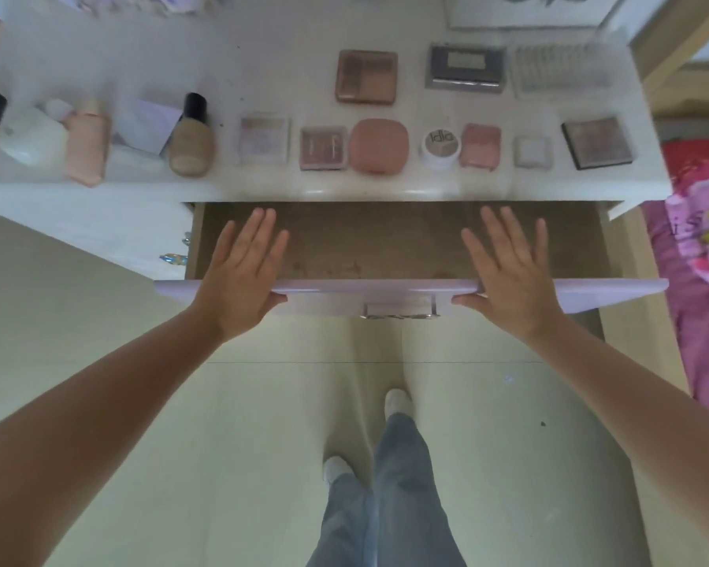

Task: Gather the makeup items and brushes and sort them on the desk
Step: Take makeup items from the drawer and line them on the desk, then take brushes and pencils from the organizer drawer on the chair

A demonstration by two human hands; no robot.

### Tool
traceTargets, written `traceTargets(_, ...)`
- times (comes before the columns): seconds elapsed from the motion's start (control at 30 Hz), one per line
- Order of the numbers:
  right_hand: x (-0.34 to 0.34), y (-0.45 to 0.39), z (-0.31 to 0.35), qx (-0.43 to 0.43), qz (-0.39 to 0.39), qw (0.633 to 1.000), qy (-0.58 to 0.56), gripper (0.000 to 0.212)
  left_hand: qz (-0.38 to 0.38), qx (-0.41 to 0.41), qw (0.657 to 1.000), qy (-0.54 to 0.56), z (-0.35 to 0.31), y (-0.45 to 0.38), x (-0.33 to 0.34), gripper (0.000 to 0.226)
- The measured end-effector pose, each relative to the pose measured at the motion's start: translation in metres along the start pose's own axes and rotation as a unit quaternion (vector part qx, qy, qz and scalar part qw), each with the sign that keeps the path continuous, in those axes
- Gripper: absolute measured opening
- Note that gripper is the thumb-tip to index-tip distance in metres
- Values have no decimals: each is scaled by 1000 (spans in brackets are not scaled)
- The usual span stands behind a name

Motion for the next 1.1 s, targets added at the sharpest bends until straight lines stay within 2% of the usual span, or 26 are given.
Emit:
traceTargets(0.1,-3,-16,-3,20,34,999,-2,106,66,-10,998,-1,-1,-18,4,111)
traceTargets(0.2,6,-32,-18,38,65,997,-6,110,60,-32,998,-9,-2,-41,-2,107)
traceTargets(0.27,15,-41,-32,53,67,996,-18,118,84,-43,996,0,0,-53,7,105)
traceTargets(0.37,27,-51,-43,54,66,996,-29,138,67,-7,997,-30,2,-71,12,120)
traceTargets(0.43,33,-56,-47,46,61,997,-11,143,46,6,998,-40,6,-83,16,124)
traceTargets(0.67,48,-78,-62,49,77,996,15,132,66,29,996,-56,9,-108,35,111)
traceTargets(0.83,50,-77,-60,27,42,999,-4,139,97,-31,994,-32,13,-102,40,111)
traceTargets(0.9,47,-78,-57,27,39,998,-29,130,78,-73,994,9,11,-97,34,108)
traceTargets(0.97,34,-87,-47,21,29,998,-53,103,86,-108,989,48,3,-88,21,92)
traceTargets(1.03,15,-107,-25,13,32,994,-107,78,114,-160,976,97,0,-74,8,62)
traceTargets(1.1,-8,-135,11,-22,35,986,-161,62,177,-224,950,125,11,-54,-6,55)
Point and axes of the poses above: each hand's wrist, its own y-axis away from the middle knuckle, its own x-axis out of the palm, z = x × y, the point moved 8 cm from there along -y, towards the middle knuckle, and after that the axes turned 15 degrees about -x, right-handed, at the moved point
